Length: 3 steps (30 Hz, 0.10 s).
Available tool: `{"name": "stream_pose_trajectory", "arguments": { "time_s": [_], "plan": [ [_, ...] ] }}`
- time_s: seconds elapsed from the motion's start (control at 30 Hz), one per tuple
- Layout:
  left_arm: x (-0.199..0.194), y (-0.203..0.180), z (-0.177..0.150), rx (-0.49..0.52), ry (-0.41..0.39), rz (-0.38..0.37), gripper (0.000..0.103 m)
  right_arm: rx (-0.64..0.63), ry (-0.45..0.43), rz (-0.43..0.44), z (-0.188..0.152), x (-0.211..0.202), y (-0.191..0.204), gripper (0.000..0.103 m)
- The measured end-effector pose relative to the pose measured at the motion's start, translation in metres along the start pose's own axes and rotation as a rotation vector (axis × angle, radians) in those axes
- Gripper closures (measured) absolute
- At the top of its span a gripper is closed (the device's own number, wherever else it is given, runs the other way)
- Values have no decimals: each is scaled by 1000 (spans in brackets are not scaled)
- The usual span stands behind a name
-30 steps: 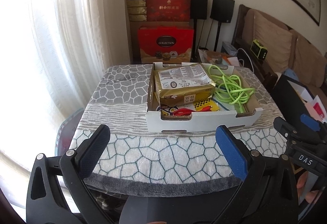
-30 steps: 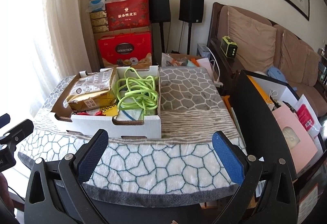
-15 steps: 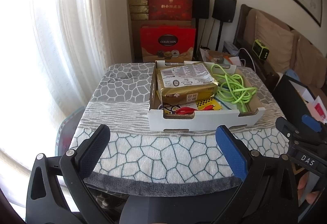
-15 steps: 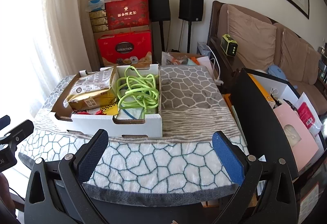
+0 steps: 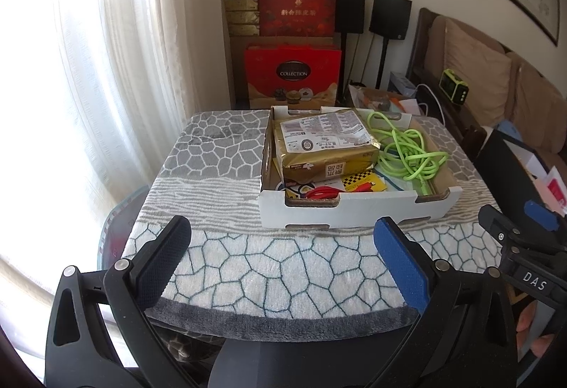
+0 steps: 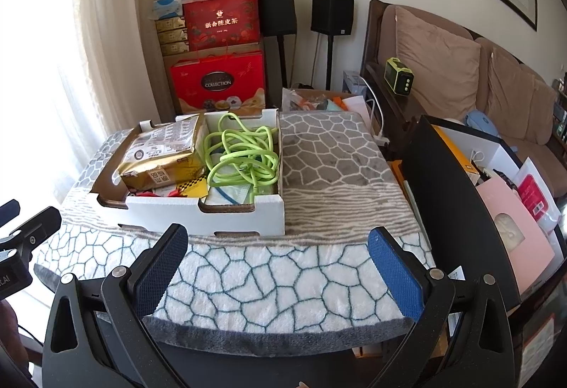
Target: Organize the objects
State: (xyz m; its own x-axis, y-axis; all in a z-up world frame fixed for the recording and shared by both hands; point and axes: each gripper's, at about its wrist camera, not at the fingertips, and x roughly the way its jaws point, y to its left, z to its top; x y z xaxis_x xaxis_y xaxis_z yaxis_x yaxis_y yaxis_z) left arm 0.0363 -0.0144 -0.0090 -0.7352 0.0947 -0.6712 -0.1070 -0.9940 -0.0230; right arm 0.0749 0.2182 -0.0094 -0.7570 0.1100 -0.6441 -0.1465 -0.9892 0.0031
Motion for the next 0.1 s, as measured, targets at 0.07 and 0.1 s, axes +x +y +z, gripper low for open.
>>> {"name": "stream_pose_trajectory", "arguments": {
  "time_s": [0.07,0.1],
  "plan": [
    [0,0,0,1,-5,3,0,0,1,-1,0,0,0,1],
    [0,0,0,2,-3,3,0,0,2,0,0,0,1,0]
  ]
}}
